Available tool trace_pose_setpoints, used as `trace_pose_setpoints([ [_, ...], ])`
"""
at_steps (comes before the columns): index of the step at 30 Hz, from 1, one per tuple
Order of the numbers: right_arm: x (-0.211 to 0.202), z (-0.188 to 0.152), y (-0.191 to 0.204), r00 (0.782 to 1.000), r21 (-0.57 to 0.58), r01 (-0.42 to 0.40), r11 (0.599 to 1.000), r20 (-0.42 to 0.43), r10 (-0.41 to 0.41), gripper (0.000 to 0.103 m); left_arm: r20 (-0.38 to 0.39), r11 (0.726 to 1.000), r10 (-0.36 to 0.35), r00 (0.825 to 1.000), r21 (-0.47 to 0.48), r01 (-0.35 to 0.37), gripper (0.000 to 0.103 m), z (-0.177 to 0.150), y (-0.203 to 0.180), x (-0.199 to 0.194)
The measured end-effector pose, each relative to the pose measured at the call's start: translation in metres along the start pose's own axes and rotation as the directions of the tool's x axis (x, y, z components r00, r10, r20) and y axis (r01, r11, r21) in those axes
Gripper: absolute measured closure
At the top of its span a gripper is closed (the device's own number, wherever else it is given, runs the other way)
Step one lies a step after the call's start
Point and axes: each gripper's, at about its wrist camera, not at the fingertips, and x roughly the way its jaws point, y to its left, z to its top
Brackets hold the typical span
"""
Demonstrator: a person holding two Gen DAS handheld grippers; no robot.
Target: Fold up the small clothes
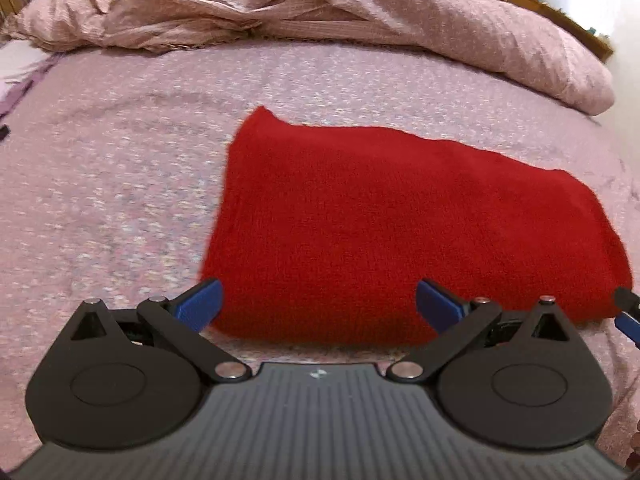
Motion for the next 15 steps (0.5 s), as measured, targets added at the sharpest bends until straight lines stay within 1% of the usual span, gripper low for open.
trace_pose_setpoints([
  [3,0.013,-0.001,-0.007,1.000,0.121,-0.015,0.992,-0.014,0.017,0.023,0.010,0.998,0.056,0.998,0.022,-0.057,0.000,0.003,0.000,-0.002],
  [6,0.028,-0.004,-0.015,0.998,0.253,-0.042,0.967,-0.030,0.051,0.023,-0.009,0.997,0.069,0.998,0.021,-0.069,0.000,0.005,0.004,0.005],
  [7,0.032,-0.006,-0.015,0.998,0.276,-0.051,0.960,-0.019,0.059,0.023,-0.015,0.997,0.074,0.997,0.020,-0.074,0.000,0.005,0.004,0.009],
  [9,0.035,-0.007,-0.012,0.998,0.274,-0.058,0.960,0.005,0.059,0.020,-0.028,0.995,0.099,0.995,0.030,-0.098,0.000,0.003,0.004,0.016],
  [11,0.038,-0.009,-0.009,0.998,0.259,-0.057,0.964,0.017,0.055,0.019,-0.047,0.993,0.117,0.992,0.036,-0.115,0.000,0.001,0.005,0.024],
  [15,0.045,-0.013,-0.001,0.998,0.196,-0.056,0.979,0.033,0.050,0.019,-0.068,0.995,0.103,0.992,0.013,-0.102,0.000,-0.001,0.009,0.032],
])
